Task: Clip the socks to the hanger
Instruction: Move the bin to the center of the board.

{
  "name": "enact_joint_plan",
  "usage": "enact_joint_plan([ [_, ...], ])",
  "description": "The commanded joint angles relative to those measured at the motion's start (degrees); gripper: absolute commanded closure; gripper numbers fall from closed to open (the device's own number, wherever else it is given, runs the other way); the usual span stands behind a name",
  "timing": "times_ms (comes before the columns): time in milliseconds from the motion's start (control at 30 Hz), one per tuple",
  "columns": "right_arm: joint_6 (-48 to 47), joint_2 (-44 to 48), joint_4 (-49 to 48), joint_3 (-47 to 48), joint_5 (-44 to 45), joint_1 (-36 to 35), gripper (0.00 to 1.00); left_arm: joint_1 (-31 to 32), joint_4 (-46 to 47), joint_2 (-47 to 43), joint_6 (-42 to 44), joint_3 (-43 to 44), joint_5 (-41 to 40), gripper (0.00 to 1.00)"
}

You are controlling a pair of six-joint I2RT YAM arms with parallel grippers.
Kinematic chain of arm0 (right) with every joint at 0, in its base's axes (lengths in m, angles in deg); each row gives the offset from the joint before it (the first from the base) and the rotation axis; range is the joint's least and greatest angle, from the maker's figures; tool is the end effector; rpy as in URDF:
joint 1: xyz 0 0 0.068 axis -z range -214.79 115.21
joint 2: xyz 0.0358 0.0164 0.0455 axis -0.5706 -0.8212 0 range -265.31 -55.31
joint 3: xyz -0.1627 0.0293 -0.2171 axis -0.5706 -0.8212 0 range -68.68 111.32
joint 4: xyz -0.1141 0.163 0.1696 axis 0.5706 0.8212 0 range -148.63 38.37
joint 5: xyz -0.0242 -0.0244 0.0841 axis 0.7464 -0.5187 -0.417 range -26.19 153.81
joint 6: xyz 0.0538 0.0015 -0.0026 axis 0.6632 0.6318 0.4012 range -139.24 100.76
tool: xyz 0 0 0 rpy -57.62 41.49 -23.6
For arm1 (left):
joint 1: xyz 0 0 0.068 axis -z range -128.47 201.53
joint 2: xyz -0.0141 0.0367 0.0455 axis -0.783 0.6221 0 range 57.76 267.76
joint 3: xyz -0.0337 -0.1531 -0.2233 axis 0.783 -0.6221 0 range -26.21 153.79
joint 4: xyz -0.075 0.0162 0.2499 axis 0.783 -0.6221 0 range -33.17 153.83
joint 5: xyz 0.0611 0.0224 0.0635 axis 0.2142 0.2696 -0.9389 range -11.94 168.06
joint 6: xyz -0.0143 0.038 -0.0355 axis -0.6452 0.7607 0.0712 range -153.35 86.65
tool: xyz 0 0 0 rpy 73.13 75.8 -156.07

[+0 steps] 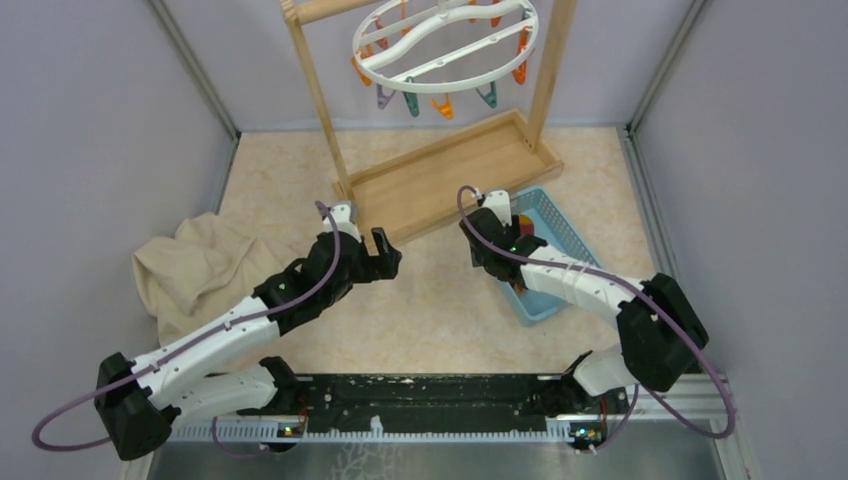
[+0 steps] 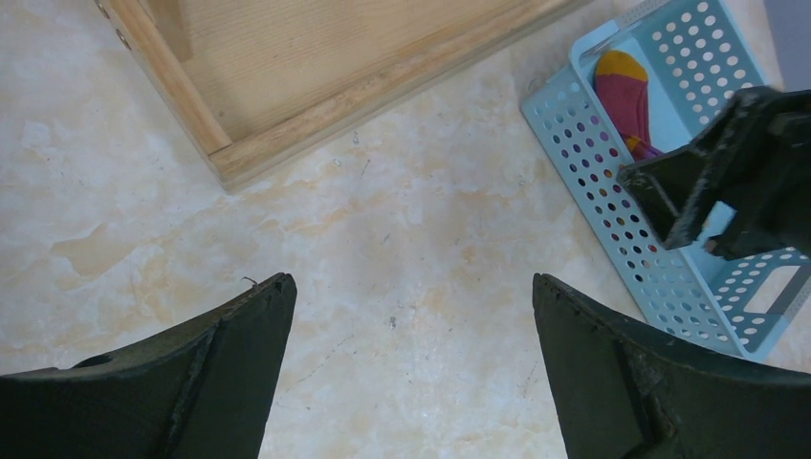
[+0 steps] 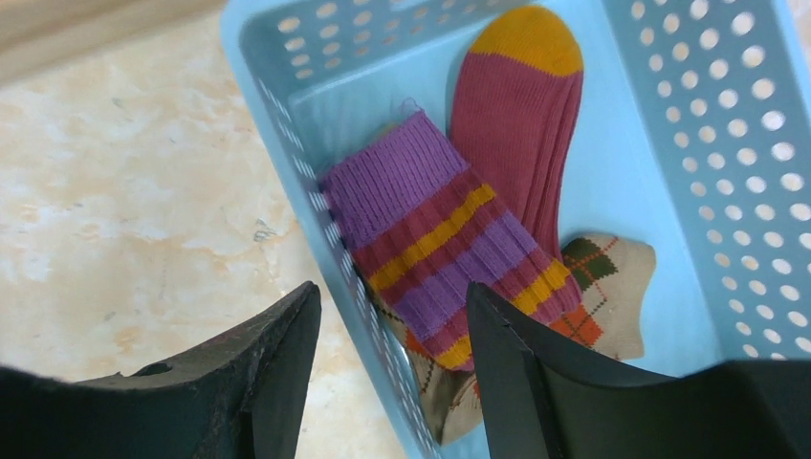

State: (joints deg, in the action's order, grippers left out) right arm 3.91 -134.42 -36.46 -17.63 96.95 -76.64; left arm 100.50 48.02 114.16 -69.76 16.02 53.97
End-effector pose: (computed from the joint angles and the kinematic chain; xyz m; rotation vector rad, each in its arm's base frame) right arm 0.2223 0.1730 0.2308 -0.1272 2.2697 -0.1280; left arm 0.1542 -0.1552 0.2784 -0.0272 2.0798 -0.4844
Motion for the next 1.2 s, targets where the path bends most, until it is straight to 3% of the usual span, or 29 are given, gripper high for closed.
enact_joint_plan([
  [0, 2.16, -4.22, 2.08, -0.01, 3.56, 0.15, 0.42, -0.1, 2.01, -2.06, 0.83, 0.76, 1.04, 0.02],
  [367, -0.29, 6.85, 1.74, -5.86, -1.61, 15.13, 0.43, -0.09, 0.73, -2.11, 1.56, 2.07, 2.02, 0.02],
  [633, -1.97, 15.46, -1.13, -5.88, -10.61, 15.48, 0.43, -0.1, 0.92, -1.55, 0.85, 1.39, 0.97, 0.04],
  [933, -3.24, 16.48, 0.95, -3.58, -11.43, 15.41, 0.43, -0.1, 2.45, 0.92, 0.82, 1.76, 1.14, 0.04],
  [1167, -1.64, 21.08, -4.7, -6.95, -18.45, 14.61, 0.46, -0.53, 12.09, 5.61, 4.73, -0.12, -7.76, 0.06],
])
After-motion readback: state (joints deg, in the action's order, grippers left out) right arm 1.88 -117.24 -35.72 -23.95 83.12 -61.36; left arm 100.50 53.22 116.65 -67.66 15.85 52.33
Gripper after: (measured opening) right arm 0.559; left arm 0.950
